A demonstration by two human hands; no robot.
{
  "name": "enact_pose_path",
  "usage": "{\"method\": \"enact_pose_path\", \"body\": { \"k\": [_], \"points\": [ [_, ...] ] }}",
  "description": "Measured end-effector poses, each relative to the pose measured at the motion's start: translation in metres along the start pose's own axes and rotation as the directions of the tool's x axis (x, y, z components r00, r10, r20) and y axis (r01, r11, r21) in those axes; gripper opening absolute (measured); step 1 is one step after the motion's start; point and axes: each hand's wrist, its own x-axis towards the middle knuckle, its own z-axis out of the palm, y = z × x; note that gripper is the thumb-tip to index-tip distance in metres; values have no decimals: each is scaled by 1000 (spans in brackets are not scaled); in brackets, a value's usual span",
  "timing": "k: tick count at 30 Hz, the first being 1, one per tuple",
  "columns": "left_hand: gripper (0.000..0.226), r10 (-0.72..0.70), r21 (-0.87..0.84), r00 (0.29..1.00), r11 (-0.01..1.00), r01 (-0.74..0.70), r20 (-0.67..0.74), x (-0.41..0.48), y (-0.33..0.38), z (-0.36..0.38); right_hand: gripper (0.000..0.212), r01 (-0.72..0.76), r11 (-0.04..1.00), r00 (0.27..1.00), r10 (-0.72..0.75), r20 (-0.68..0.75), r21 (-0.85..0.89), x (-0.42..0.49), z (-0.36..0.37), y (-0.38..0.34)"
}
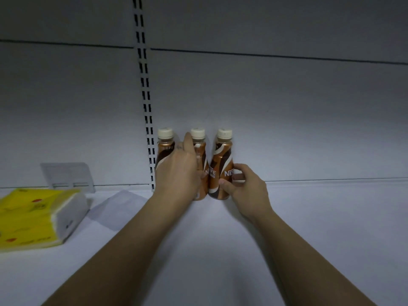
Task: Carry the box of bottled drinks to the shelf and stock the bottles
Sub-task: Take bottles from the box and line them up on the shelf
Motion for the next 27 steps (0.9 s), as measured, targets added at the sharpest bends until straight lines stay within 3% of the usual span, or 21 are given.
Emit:
{"method": "enact_pose_path", "body": {
  "k": [19,23,25,27],
  "points": [
    [75,-5,-45,999,999,3,-46,-3,-5,-8,47,-26,999,999,28,39,-40,-2,5,-7],
    [59,24,-43,995,999,-29,-93,-7,4,-12,79,-19,982,994,38,99,-186,-7,-12,-23],
    [55,123,-56,991,991,-125,-53,-12,12,-11,94,17,950,997,8,78,-313,-13,-30,-34],
    [54,236,-113,972,966,-233,14,-20,25,-8,95,63,885,998,-44,52,-460,-23,-56,-43]
  ]
}}
